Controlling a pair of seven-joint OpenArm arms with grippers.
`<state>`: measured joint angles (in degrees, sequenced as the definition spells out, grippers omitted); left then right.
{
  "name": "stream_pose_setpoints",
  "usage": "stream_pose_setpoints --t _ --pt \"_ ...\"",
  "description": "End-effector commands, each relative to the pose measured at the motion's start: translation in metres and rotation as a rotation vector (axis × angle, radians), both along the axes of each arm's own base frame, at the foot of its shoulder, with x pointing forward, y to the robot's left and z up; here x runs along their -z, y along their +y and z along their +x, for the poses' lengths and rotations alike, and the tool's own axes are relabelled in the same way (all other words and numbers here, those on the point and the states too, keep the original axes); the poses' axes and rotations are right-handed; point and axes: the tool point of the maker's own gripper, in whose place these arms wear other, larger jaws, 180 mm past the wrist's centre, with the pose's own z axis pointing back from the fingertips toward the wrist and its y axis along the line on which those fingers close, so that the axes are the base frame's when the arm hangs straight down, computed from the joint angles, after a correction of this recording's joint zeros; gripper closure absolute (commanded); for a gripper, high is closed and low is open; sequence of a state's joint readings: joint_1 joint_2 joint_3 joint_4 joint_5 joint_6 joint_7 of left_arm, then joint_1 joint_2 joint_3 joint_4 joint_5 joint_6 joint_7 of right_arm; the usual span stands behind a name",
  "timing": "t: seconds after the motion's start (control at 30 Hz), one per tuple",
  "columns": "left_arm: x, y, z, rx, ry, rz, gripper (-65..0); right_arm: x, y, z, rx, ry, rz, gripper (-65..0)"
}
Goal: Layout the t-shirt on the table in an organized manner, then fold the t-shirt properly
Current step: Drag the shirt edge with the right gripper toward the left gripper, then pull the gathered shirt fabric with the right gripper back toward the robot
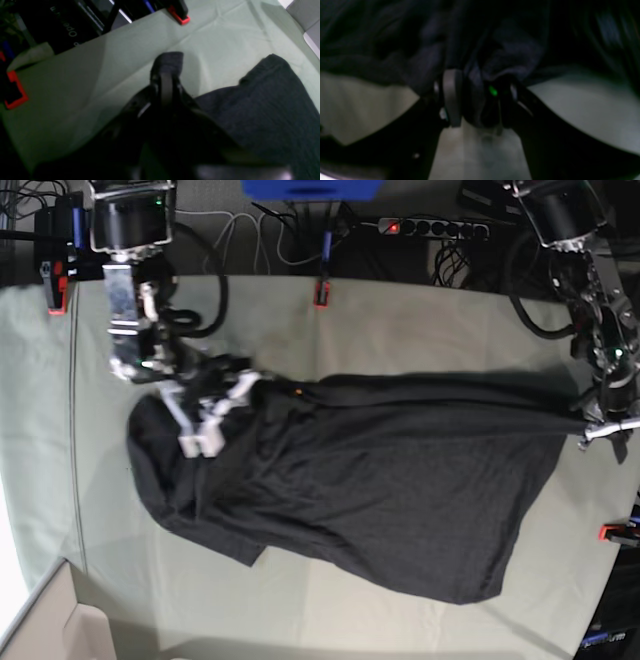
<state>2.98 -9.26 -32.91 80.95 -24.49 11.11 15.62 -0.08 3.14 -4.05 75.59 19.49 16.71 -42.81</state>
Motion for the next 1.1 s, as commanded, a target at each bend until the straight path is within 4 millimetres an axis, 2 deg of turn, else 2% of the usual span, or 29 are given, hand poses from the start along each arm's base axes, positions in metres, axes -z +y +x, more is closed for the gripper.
stream_pose_setpoints --t 0.0,0.13,0.3,0.47,0.7,0.8,1.07 --pt "-0.018 0.006 0.008 0.0 -0.046 0.043 -0.1 -0.006 0.02 -0.001 -0.042 -0.012 0.037 -21.9" --pt "-0.018 0.006 0.008 0.0 -0.045 0.044 -0.1 -0.023 0.043 -0.003 -0.116 -0.064 0.047 -21.9" --pt "-0.019 0.007 0.008 0.0 -0.045 0.045 -0.1 -0.058 0.042 0.001 -0.13 -0.171 0.04 -21.9" --pt "-0.018 0.006 0.008 0.0 -0.048 0.04 -0.1 -0.062 0.029 -0.002 -0.134 -0.189 0.009 -21.9" --pt "-0.019 0.006 0.009 0.0 -0.048 0.041 -0.1 -0.04 -0.036 0.006 0.035 -0.129 -0.045 -21.9" --pt "-0.019 0.006 0.008 0.0 -0.047 0.044 -0.1 -0.041 -0.055 0.013 0.09 -0.134 -0.054 -21.9" --pt "-0.018 0.006 0.008 0.0 -0.045 0.044 -0.1 -0.047 -0.062 0.023 0.097 -0.155 -0.065 -21.9"
